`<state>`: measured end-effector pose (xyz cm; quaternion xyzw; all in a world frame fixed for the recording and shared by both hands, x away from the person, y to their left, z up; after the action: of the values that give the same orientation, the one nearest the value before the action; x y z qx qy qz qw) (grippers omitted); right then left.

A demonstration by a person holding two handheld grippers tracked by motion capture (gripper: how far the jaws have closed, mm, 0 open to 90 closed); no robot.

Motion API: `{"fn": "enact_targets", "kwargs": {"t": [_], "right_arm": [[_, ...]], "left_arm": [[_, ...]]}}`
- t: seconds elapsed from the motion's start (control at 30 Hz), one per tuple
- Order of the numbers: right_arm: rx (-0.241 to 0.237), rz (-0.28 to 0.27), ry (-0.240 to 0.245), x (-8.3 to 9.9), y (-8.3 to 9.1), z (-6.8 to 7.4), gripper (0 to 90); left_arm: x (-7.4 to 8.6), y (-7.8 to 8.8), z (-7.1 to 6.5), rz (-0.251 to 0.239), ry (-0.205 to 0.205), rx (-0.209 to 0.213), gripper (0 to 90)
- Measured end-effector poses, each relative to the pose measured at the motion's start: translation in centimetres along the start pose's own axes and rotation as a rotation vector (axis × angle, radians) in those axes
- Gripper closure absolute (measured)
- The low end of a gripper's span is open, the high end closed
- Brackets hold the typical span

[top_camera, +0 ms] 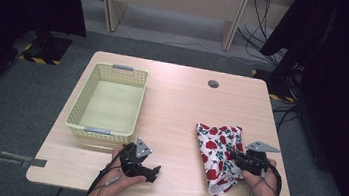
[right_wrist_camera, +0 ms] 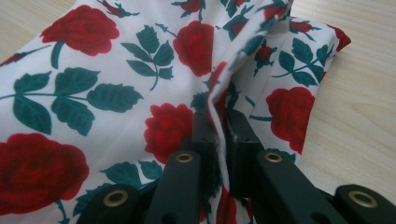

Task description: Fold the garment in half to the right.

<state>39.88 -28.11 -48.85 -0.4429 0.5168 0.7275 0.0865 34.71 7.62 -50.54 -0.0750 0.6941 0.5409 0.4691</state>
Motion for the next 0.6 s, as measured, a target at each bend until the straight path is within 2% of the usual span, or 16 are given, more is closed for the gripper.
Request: {"fn": "enact_targets", "kwargs": {"t": [0.1,0.23,0.33,0.37,0.43,0.6], "right_arm": [[0.027,0.001,0.003,-0.1,0.1,0.0,77.1],[0.048,-0.031,-0.087,-0.2,0.5,-0.8,60.3],[0.061,-0.06,-0.122,-0.3,1.3,-1.3,52.0],[0.056,-0.072,-0.145,-0.4,1.6,-1.4,51.1],[0.067,-0.084,-0.153,-0.5,1.9,-1.7,48.1],[0.078,-0.062,-0.155,-0.2,1.4,-2.0,47.7]], "left_arm": [[0.0,0.0,0.0,0.0,0.0,0.0,4.6],[0.0,0.0,0.0,0.0,0.0,0.0,4.6],[0.0,0.0,0.0,0.0,0.0,0.0,4.6],[0.0,0.0,0.0,0.0,0.0,0.0,4.6],[0.0,0.0,0.0,0.0,0.0,0.0,4.6],[0.0,0.0,0.0,0.0,0.0,0.0,4.6]]}}
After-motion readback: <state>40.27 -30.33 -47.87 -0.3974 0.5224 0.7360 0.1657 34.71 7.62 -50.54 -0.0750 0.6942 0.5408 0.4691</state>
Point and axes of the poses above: each handheld gripper's, and its own axes: y roughly backward along the jaws, x roughly out of its underside, z roughly to its left, the point moved 3 cm from there along -y, roughly forward along the jaws, and after that the axes turned 3 degrees about -x, right-handed, at the moved point
